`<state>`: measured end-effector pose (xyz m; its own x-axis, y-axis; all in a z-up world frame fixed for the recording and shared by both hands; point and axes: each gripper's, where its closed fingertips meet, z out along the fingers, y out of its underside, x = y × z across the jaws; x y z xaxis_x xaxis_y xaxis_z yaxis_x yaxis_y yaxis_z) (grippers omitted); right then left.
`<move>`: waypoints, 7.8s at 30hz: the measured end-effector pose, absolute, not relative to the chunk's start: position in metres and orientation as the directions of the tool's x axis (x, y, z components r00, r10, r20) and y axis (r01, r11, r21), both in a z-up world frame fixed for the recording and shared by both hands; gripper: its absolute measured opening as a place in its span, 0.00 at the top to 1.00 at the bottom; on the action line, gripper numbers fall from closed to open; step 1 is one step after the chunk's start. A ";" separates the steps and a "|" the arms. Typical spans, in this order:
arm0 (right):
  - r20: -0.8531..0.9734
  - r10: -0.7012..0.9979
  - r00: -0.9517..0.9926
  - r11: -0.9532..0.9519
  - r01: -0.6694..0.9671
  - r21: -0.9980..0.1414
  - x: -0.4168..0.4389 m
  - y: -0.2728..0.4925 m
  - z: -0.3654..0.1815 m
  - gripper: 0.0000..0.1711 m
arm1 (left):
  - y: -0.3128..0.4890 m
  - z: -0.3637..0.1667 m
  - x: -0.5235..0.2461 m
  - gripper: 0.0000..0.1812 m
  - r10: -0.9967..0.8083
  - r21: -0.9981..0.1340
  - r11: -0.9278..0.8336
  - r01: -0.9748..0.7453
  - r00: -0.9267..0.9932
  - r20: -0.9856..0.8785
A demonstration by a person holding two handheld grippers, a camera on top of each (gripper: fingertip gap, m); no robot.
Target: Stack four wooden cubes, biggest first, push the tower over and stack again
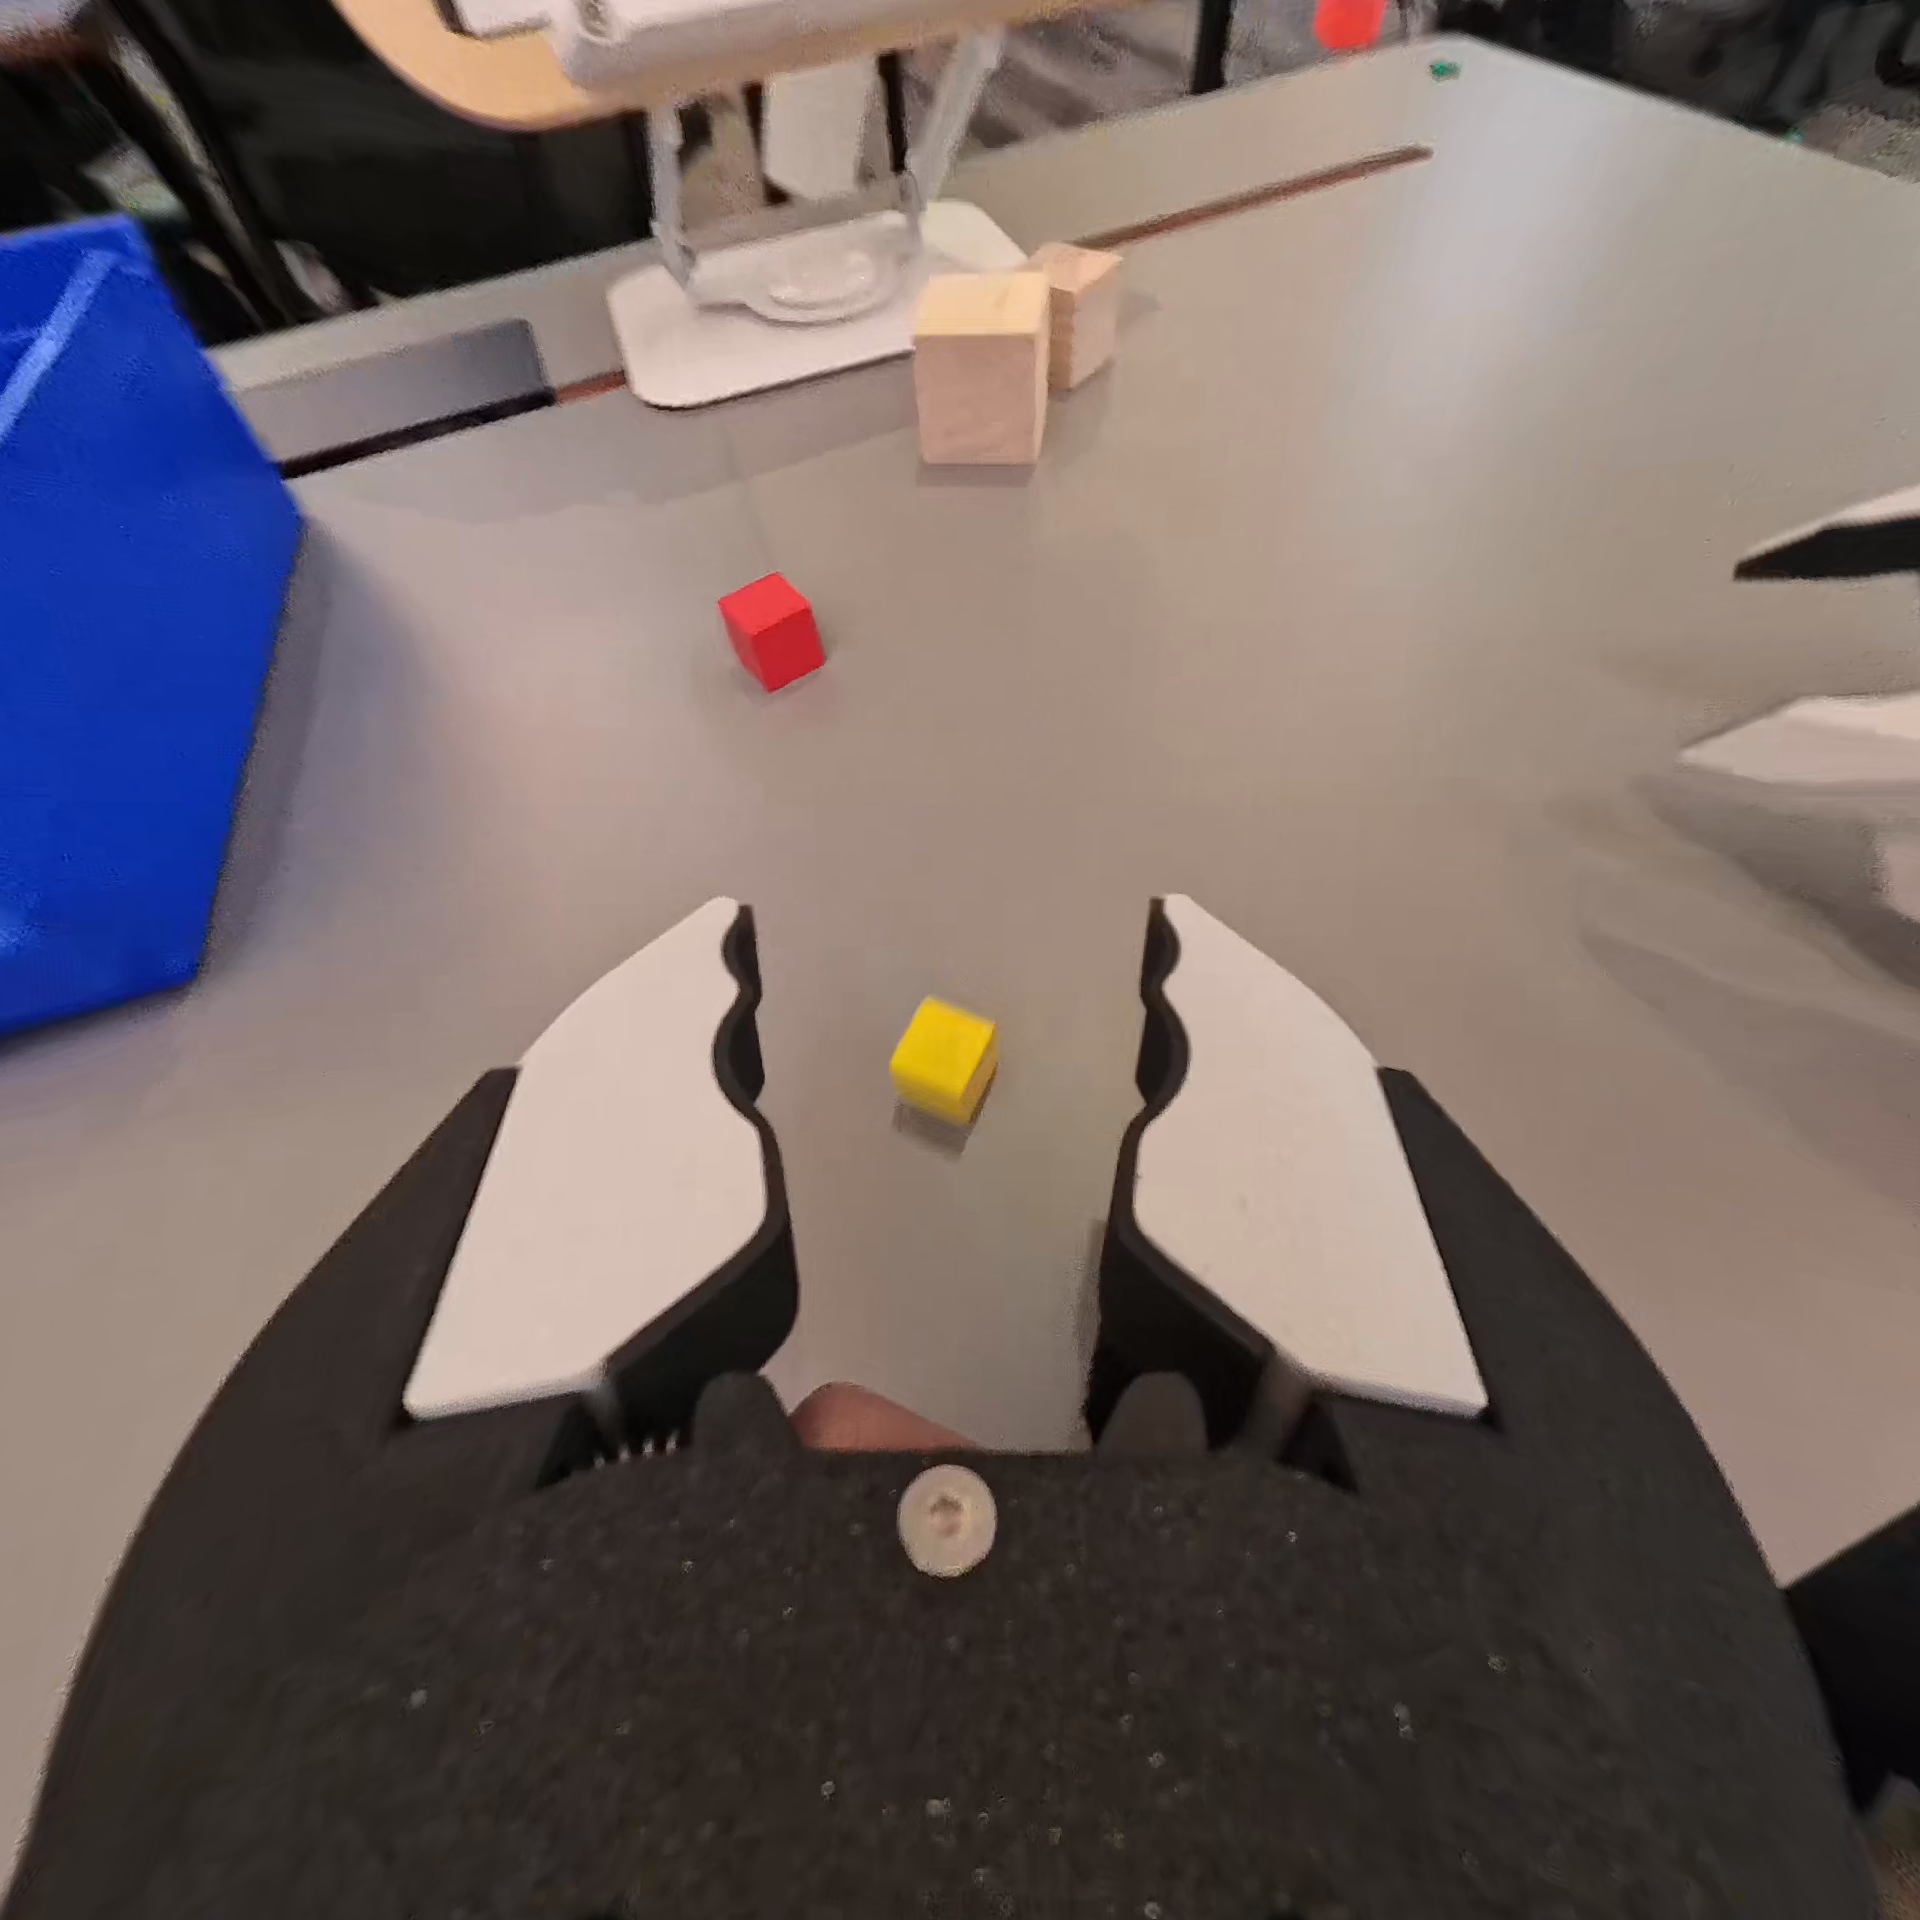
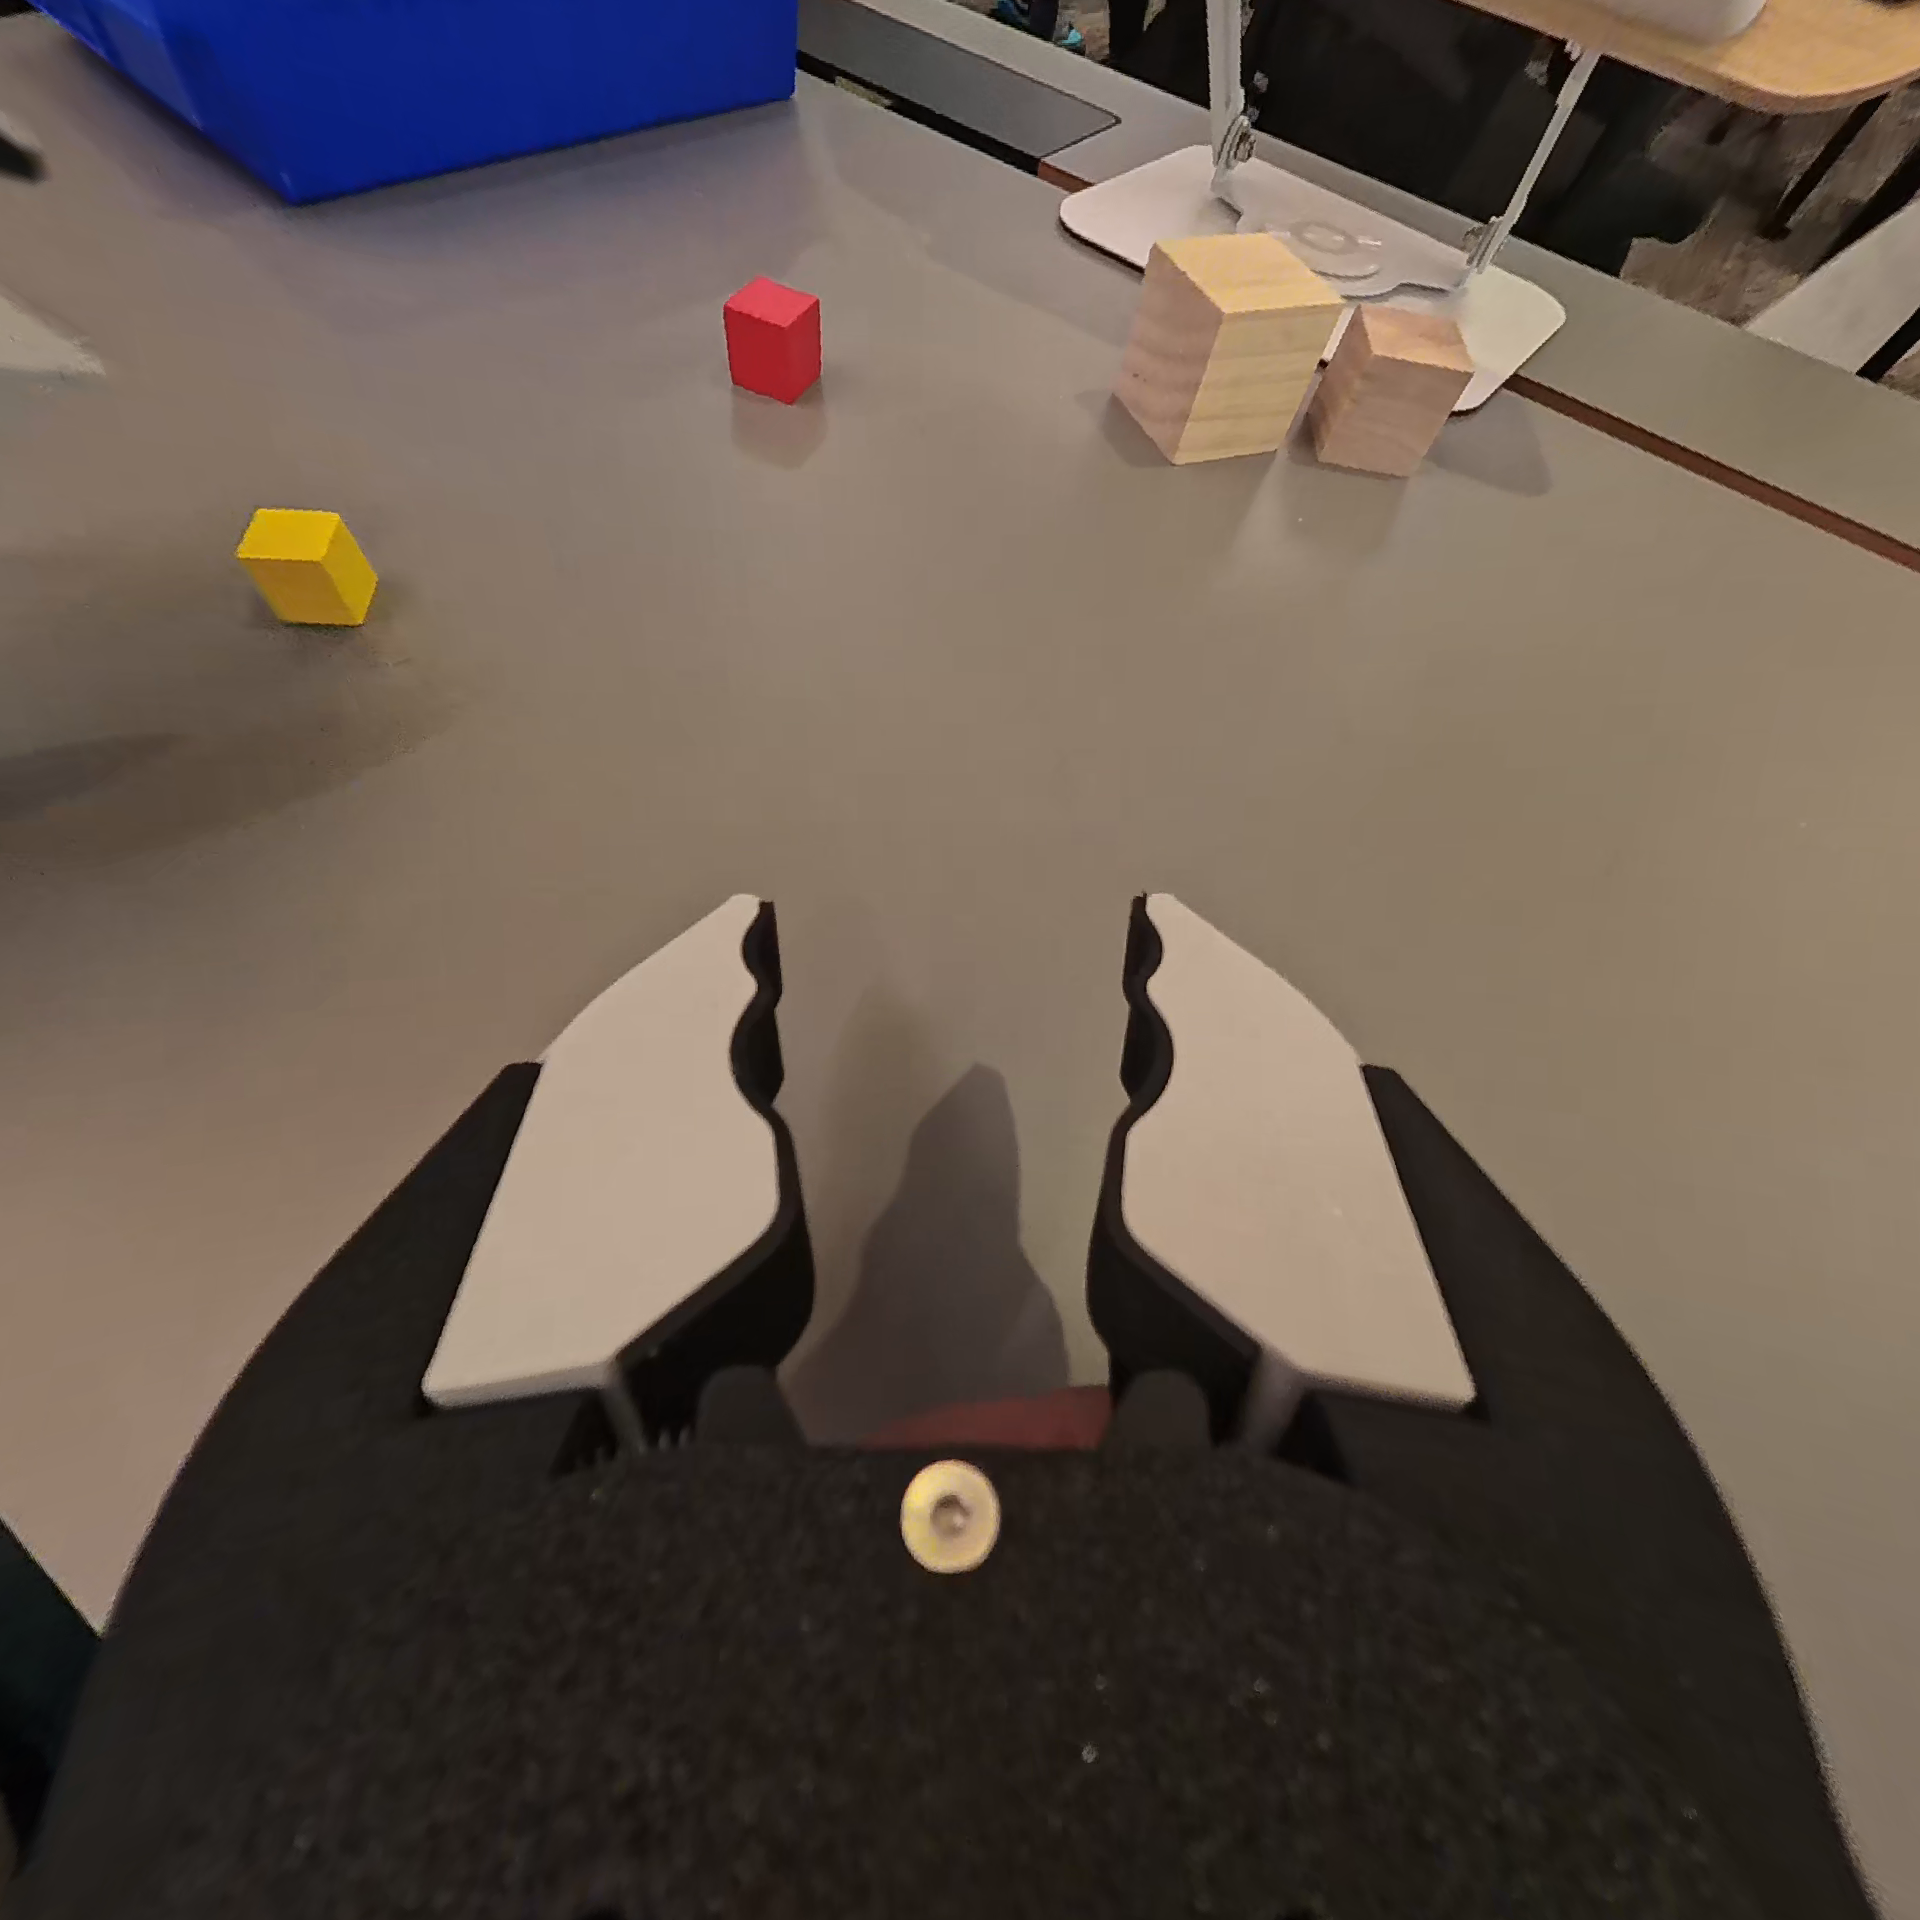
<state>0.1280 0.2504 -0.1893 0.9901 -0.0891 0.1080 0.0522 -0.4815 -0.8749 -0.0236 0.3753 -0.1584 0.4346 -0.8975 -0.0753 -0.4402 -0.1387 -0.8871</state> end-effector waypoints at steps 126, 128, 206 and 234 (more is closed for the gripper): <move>0.213 0.743 0.634 -0.442 0.705 -0.555 0.108 0.391 -0.172 0.58 | 0.355 -0.170 -0.055 0.61 -0.937 -0.936 -0.146 -0.320 0.348 0.027; 0.267 0.705 0.658 -0.425 0.692 -0.583 0.111 0.383 -0.150 0.56 | 0.356 -0.170 -0.055 0.61 -0.939 -0.936 -0.144 -0.321 0.344 0.026; -0.121 0.321 0.939 -0.438 0.034 -0.898 0.065 0.178 -0.186 0.66 | 0.398 -0.116 0.035 0.67 -0.951 -0.588 0.292 -0.755 -0.162 -0.265; -0.076 0.330 0.941 -0.447 0.085 -0.890 0.061 0.181 -0.184 0.68 | 0.378 -0.085 0.081 0.88 -0.841 -0.510 0.535 -0.673 -0.484 -0.243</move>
